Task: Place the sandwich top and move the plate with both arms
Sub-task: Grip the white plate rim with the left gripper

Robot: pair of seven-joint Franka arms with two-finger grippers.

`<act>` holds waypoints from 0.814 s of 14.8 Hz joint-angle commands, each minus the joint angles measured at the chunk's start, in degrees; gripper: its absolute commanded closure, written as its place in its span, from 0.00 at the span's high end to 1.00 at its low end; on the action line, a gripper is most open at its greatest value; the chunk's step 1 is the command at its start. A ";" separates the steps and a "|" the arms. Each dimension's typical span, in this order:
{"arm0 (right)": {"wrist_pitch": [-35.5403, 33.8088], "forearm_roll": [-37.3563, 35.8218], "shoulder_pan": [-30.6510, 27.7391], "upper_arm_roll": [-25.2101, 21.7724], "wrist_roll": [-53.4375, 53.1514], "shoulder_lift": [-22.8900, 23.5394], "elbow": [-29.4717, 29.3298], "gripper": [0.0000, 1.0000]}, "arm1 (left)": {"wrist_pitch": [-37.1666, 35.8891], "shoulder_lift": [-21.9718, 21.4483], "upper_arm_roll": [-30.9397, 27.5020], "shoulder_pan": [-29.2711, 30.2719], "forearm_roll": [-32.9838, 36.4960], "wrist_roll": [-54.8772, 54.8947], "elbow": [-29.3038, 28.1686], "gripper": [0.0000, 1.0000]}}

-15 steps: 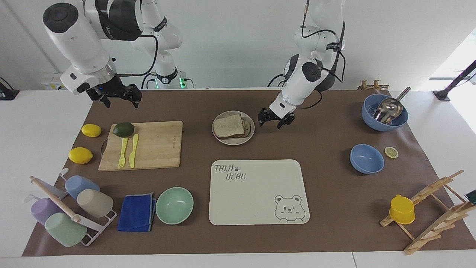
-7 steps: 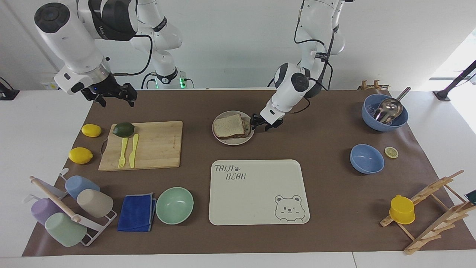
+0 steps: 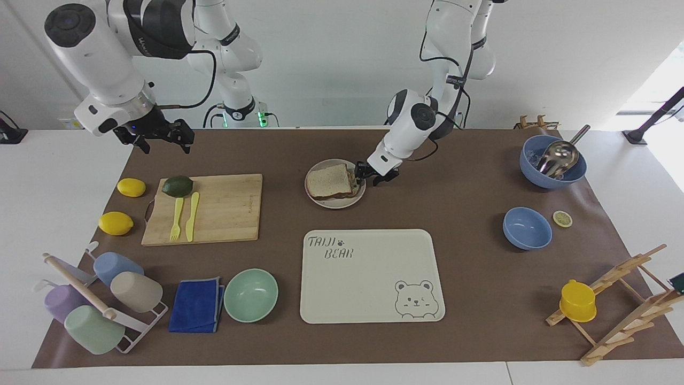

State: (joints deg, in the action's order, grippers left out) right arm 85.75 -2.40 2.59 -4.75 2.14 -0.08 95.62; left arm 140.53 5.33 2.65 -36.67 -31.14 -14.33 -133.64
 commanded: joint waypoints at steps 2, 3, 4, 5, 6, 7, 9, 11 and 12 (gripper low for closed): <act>-0.06 1.43 -1.10 0.35 1.11 -0.18 -0.53 1.00 | 2.29 -0.23 -0.90 -1.82 -1.46 -0.18 -1.45 0.39; 0.03 1.43 -1.10 0.35 0.93 -0.18 -0.70 1.00 | 2.29 -0.23 -0.90 -2.26 -1.73 -0.18 -1.45 0.35; 0.12 1.52 -1.36 0.09 1.11 -0.18 -1.05 1.00 | 2.38 -0.23 -0.90 -2.27 -1.99 -0.18 -1.45 0.27; 0.12 1.70 -1.62 -0.43 1.37 -0.18 -1.14 1.00 | 2.38 -0.23 -0.90 -2.61 -2.25 -0.26 -1.45 0.17; 0.12 1.79 -1.89 -0.61 1.28 -0.18 -1.14 1.00 | 2.47 -0.23 -0.90 -2.70 -2.26 -0.44 -1.45 0.05; 0.03 1.79 -1.89 -0.61 1.20 -0.27 -1.06 1.00 | 2.47 -0.23 -0.90 -2.71 -2.26 -0.35 -1.45 0.00; 0.12 1.96 -1.54 -0.53 1.02 -0.71 -0.97 1.00 | 2.47 -0.23 -0.98 -2.71 -2.26 0.35 -1.63 0.00; 0.21 2.31 -1.36 -0.53 1.02 -0.71 -1.05 1.00 | 1.60 -0.40 -0.98 -1.40 -2.17 0.87 -1.02 0.00; 0.21 2.31 -1.36 -0.44 1.11 -0.71 -0.97 1.00 | 1.07 -1.19 -0.98 0.00 -2.17 1.40 -0.84 0.00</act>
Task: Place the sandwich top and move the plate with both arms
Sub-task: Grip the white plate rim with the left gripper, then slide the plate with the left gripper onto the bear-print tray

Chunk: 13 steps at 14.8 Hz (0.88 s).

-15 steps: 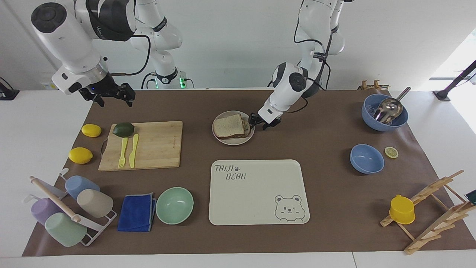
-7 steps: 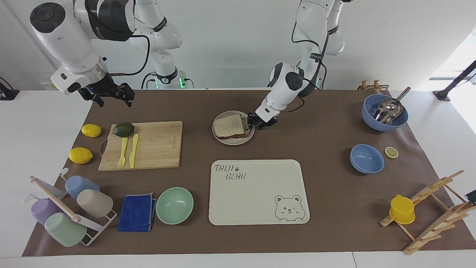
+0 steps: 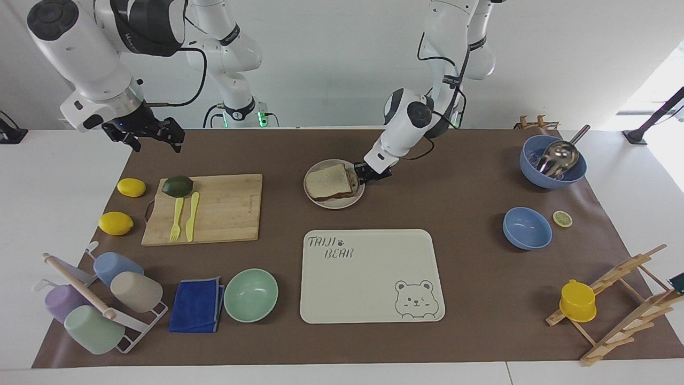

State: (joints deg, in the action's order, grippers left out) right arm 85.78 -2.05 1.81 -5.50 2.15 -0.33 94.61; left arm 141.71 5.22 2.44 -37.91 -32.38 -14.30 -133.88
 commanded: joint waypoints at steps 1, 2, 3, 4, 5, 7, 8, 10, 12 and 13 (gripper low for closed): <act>0.17 1.96 -0.50 0.40 1.02 -0.46 -0.04 1.00 | -1.95 -1.87 -0.77 2.91 -0.93 2.34 0.28 0.00; 0.17 1.96 -0.50 0.49 1.11 -0.46 -0.04 1.00 | -3.79 -2.40 -0.86 4.14 -0.93 3.13 1.68 0.00; 0.17 1.96 -0.50 0.49 1.02 -0.55 -0.04 1.00 | -6.07 -2.40 -0.86 6.85 -0.93 4.36 3.70 0.00; 0.09 1.96 -0.50 0.49 1.02 -0.55 -0.04 1.00 | -9.14 -2.06 -0.95 8.79 -0.93 4.55 6.67 0.00; 0.09 1.96 -0.41 0.66 0.84 -0.55 -0.04 1.00 | -12.48 -0.92 -0.95 10.47 -0.93 4.63 10.45 0.00; 0.09 1.96 -0.49 0.66 0.93 -0.55 -0.04 1.00 | -15.58 2.15 -1.04 14.25 -0.75 4.37 17.13 0.00; 0.09 1.96 -0.50 0.66 1.11 -0.63 0.05 1.00 | -15.67 3.30 -1.13 14.79 -0.40 4.29 19.60 0.00; 0.09 1.96 -0.58 0.66 1.02 -0.81 0.13 1.00 | -16.55 8.11 -1.39 16.79 1.43 4.28 25.30 0.00; 0.17 1.96 -0.50 0.66 0.84 -0.81 0.13 1.00 | -19.26 14.44 -1.21 19.53 6.17 4.46 33.20 0.00; 0.17 1.96 -0.50 0.66 0.76 -0.81 0.05 1.00 | -20.76 17.95 -1.21 21.02 7.24 4.46 37.77 0.00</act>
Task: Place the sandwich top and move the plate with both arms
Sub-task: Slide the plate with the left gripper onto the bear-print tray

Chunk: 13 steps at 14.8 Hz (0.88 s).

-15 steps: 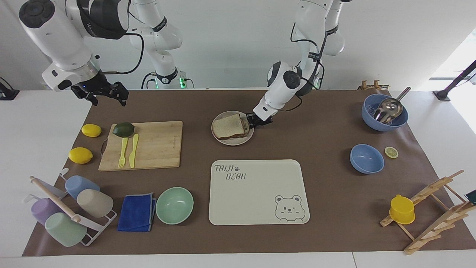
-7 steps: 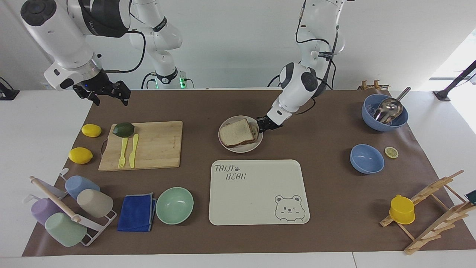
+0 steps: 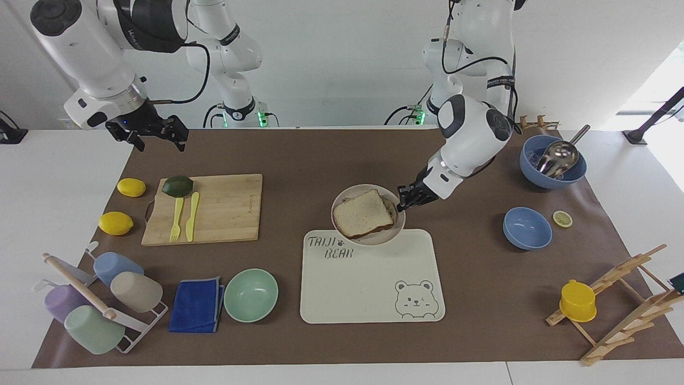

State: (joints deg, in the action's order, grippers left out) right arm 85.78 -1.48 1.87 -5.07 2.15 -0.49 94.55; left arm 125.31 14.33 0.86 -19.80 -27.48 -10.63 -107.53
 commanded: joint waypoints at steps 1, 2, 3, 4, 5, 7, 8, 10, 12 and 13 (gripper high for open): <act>0.09 1.39 -0.55 0.23 0.76 -0.65 0.11 1.00 | -6.12 12.35 0.37 4.49 3.38 0.79 15.82 0.00; 0.09 1.39 -0.55 0.23 0.76 -0.65 0.11 1.00 | -7.53 15.09 0.37 4.94 3.57 0.79 19.34 0.00; 0.09 1.39 -0.55 0.23 0.76 -0.65 0.11 1.00 | -7.63 16.85 0.37 4.94 3.57 0.79 21.29 0.00; 0.09 1.39 -0.55 0.23 0.76 -0.65 0.11 1.00 | -6.58 17.31 0.37 4.68 3.66 0.79 21.31 0.00; 0.09 1.31 -0.55 0.23 0.76 -0.74 0.11 1.00 | -5.53 17.31 0.28 4.50 3.66 0.79 21.22 0.00; 0.09 1.31 -0.46 0.23 0.76 -0.74 0.11 1.00 | -3.85 17.31 0.37 4.33 4.53 0.79 20.52 0.00; 0.09 1.31 -0.46 0.23 0.76 -0.74 0.11 1.00 | -2.98 17.31 0.37 4.07 4.71 0.79 19.56 0.00; 0.09 1.31 -0.46 0.23 0.76 -0.65 0.11 1.00 | -0.08 17.05 0.37 3.36 4.71 0.70 17.45 0.00; 0.09 1.31 -0.46 0.23 0.76 -0.74 0.11 1.00 | 0.11 16.96 0.37 3.27 4.71 0.70 17.00 0.00; 0.09 1.39 -0.46 0.23 0.84 -0.74 0.11 1.00 | 0.02 16.87 0.37 3.27 4.71 0.70 16.92 0.01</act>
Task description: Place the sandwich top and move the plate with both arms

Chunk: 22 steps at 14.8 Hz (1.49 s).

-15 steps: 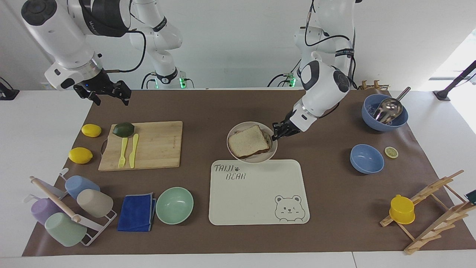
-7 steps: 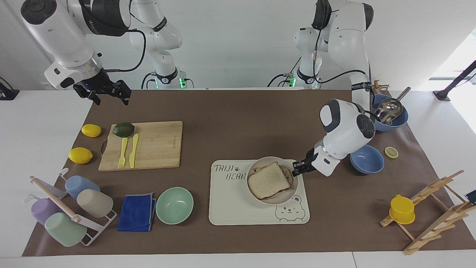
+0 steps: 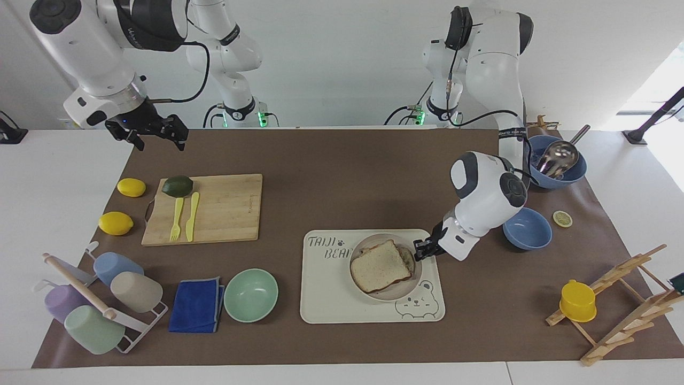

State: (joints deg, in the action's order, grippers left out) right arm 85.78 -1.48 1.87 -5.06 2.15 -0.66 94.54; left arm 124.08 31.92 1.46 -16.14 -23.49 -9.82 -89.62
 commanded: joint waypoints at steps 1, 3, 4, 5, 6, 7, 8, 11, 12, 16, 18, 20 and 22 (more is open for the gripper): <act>0.09 1.31 -0.46 0.23 0.76 -0.57 0.12 1.00 | 0.81 -0.80 -0.32 -0.21 0.64 -0.20 -0.91 0.74; 0.09 1.31 -0.46 0.23 0.76 -0.57 0.12 1.00 | -2.51 -1.07 -0.40 0.67 0.64 -0.29 0.22 1.00; 0.09 1.30 -0.46 0.23 0.76 -0.57 0.12 1.00 | -4.53 -1.42 -0.49 2.15 0.64 -0.20 1.28 1.00; 0.17 1.30 -0.46 0.23 0.76 -0.57 0.12 1.00 | -5.95 -2.73 -0.40 3.91 0.64 -0.20 1.46 1.00; 0.09 1.30 -0.46 0.32 0.76 -0.57 0.12 1.00 | -7.09 -4.39 -0.49 5.14 0.73 -0.29 1.29 1.00; 0.09 1.30 -0.46 0.23 0.76 -0.57 0.12 1.00 | -8.06 -5.89 -0.67 6.11 0.81 -0.55 1.03 1.00; 0.09 1.30 -0.46 0.32 0.76 -0.57 0.12 1.00 | -9.98 -7.90 -2.23 6.38 1.51 -0.64 0.76 1.00; 0.09 1.30 -0.46 0.32 0.76 -0.57 0.12 1.00 | -18.77 -13.97 -6.38 6.65 8.78 0.06 0.85 1.00; 0.09 1.30 -0.46 0.32 0.76 -0.57 0.12 1.00 | -21.92 -16.16 -6.38 7.61 11.94 0.41 0.85 1.00; 0.17 1.30 -0.46 0.41 0.67 -0.57 0.12 1.00 | -32.21 -25.56 -6.38 9.19 19.70 5.59 -0.73 1.00; 0.09 1.30 -0.38 0.49 0.75 -0.57 0.12 1.00 | -36.35 -30.84 -6.29 9.11 24.00 5.77 -3.18 1.00; 0.09 1.30 -0.38 0.49 0.76 -0.57 0.12 1.00 | -38.56 -35.93 -6.29 9.02 24.81 6.64 -7.83 1.00; 0.09 1.30 -0.38 0.49 0.76 -0.57 0.12 1.00 | -38.83 -37.63 -6.20 9.11 25.25 10.68 -10.05 1.00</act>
State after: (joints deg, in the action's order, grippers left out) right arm 85.78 -1.48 1.90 -4.83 2.14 -0.69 94.54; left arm 84.84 -2.04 -5.07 -7.24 0.22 -2.49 -94.24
